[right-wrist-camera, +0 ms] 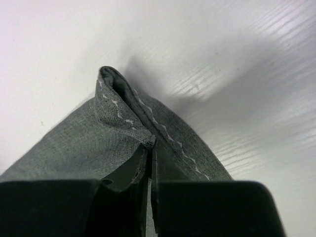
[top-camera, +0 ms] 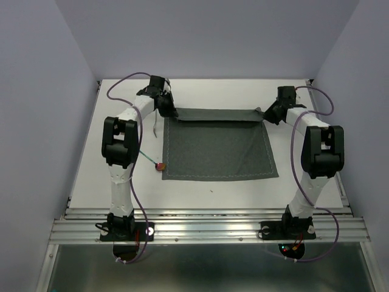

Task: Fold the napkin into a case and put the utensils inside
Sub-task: Pick up the crumpled napkin from the center of the board.

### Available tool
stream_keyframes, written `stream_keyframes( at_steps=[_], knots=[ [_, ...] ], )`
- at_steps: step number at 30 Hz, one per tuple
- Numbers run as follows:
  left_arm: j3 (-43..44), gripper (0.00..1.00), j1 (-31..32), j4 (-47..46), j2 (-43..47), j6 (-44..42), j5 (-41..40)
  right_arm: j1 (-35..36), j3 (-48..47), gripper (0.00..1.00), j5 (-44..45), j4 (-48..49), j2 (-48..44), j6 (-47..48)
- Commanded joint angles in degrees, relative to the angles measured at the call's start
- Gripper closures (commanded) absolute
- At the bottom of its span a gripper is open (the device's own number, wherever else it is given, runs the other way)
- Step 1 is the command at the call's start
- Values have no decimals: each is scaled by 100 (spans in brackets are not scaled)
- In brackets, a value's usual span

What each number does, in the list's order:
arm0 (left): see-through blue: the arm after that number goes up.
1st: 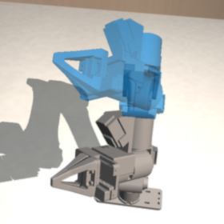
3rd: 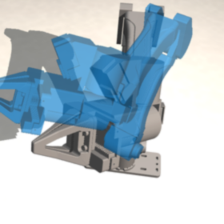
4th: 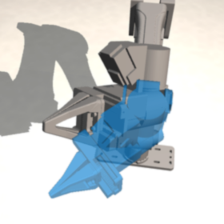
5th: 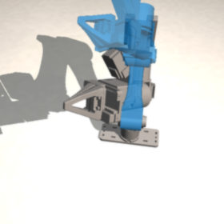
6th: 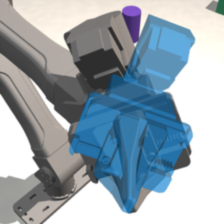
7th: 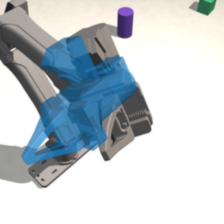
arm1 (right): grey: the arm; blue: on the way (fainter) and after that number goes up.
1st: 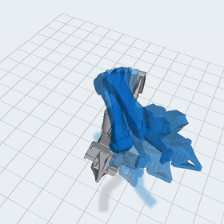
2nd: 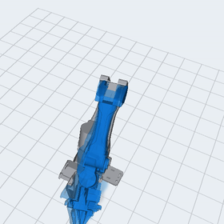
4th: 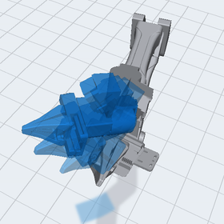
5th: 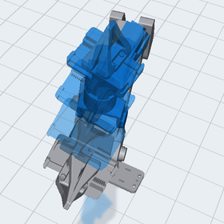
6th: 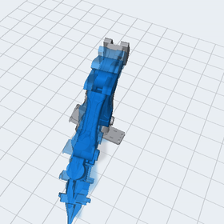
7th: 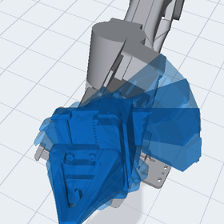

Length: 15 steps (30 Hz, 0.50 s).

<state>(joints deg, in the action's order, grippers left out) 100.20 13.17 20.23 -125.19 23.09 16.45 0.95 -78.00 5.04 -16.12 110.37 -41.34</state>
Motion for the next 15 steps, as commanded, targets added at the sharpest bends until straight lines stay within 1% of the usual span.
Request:
stream_keyframes(
  at_steps=[1, 5, 8, 11, 15],
  knots=[
    [867, 100, 28, 691, 425, -463, 86, -464, -400, 96, 15, 109, -428, 109],
    [1325, 100, 19, 991, 468, -613, 297, -658, -778, 96, -117, -5, -612, 135],
    [1861, 100, 19, 1167, 556, -683, 534, -710, -937, 96, -196, -145, -884, 170],
    [2125, 100, 19, 1282, 731, -709, 693, -763, -893, 95, -231, -216, -1323, 179],
    [2153, 100, 10, 1361, 1145, -797, 755, -816, -849, 95, -117, -541, -1991, 223]
  ],
)
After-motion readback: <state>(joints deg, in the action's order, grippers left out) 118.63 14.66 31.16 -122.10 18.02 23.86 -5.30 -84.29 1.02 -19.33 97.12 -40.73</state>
